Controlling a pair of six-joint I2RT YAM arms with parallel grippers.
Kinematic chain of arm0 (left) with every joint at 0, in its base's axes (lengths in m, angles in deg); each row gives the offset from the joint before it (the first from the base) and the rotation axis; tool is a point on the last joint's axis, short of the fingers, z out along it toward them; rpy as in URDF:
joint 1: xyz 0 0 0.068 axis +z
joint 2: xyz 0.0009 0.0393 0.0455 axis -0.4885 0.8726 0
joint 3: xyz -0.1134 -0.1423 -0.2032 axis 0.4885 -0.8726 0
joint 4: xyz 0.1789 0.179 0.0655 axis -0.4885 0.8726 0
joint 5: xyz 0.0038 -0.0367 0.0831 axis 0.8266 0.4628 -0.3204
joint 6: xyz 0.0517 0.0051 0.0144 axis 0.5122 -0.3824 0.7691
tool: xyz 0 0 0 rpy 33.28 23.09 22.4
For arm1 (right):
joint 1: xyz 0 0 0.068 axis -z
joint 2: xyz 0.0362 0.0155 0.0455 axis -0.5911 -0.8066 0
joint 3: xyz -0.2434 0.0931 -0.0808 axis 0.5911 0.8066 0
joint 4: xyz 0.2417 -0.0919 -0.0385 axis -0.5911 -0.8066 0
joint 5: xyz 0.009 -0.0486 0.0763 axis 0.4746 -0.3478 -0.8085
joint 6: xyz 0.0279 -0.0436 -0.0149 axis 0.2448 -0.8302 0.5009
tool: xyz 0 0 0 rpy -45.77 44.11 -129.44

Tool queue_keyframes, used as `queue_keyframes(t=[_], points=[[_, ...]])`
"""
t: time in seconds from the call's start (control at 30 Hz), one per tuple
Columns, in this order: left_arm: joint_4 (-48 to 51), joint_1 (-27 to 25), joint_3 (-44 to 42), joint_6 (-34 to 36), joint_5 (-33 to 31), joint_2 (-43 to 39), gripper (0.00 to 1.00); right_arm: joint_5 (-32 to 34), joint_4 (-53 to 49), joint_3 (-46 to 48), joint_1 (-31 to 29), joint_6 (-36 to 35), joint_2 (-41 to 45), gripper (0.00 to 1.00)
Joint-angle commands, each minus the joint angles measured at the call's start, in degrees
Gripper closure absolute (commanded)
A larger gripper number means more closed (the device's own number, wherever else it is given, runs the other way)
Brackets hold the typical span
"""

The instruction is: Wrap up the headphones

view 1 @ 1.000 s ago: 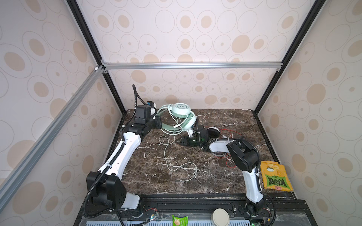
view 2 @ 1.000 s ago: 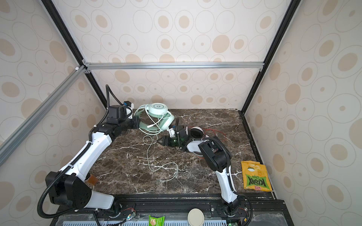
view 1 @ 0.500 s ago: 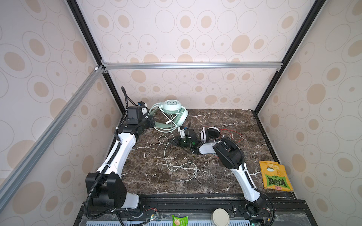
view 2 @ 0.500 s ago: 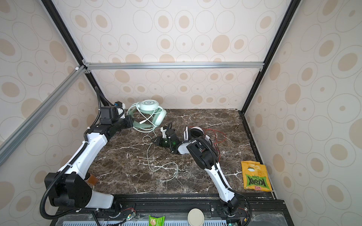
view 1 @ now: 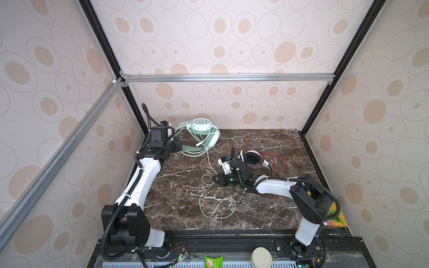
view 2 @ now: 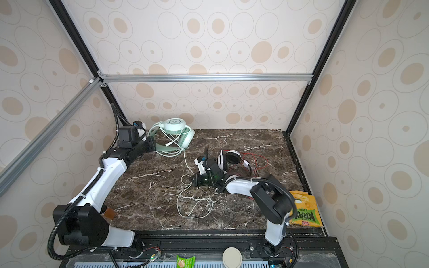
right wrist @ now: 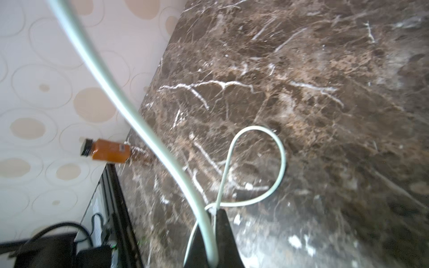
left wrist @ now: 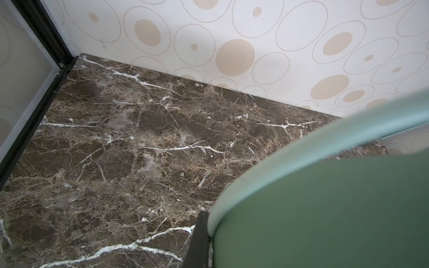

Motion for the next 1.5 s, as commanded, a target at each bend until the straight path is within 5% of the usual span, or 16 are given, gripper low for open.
queue_keyframes(t=[0.0,0.13,0.27,0.53,0.6,0.67,0.73,1.17,1.47], points=[[-3.1,0.6,1.6,-1.5,0.5,-0.9,1.00,11.6,-21.3,-0.1,-2.9,-14.1,6.9,1.00],[-3.3,0.5,1.4,-1.9,1.0,-0.7,1.00,26.0,-30.5,-2.4,-5.4,-18.5,11.4,1.00],[-4.5,0.3,0.8,-2.3,2.4,-1.4,1.00,33.7,-26.1,-2.4,-5.9,-19.3,10.8,1.00],[-4.3,0.3,0.6,-2.1,0.2,-2.3,1.00,29.9,-26.3,-12.0,-5.3,-15.8,-1.7,0.97],[-4.0,0.4,0.7,-2.0,-0.7,-2.7,1.00,26.4,-25.6,-13.0,-4.9,-15.6,-2.7,0.83],[-3.7,0.4,0.9,-1.9,-1.7,-3.1,1.00,21.3,-21.3,-10.9,-4.6,-15.8,-1.9,0.49],[-3.6,0.5,0.9,-1.8,-2.1,-3.4,1.00,18.8,-19.3,-9.3,-4.1,-14.8,-1.0,0.39],[-3.1,1.4,1.2,-1.9,-2.3,-3.4,1.00,3.1,-15.0,-5.2,-5.6,3.6,-2.6,0.42],[-3.0,1.7,1.3,-1.9,-2.2,-3.7,1.00,1.0,-31.3,-22.4,-9.1,-13.8,-16.2,0.41]])
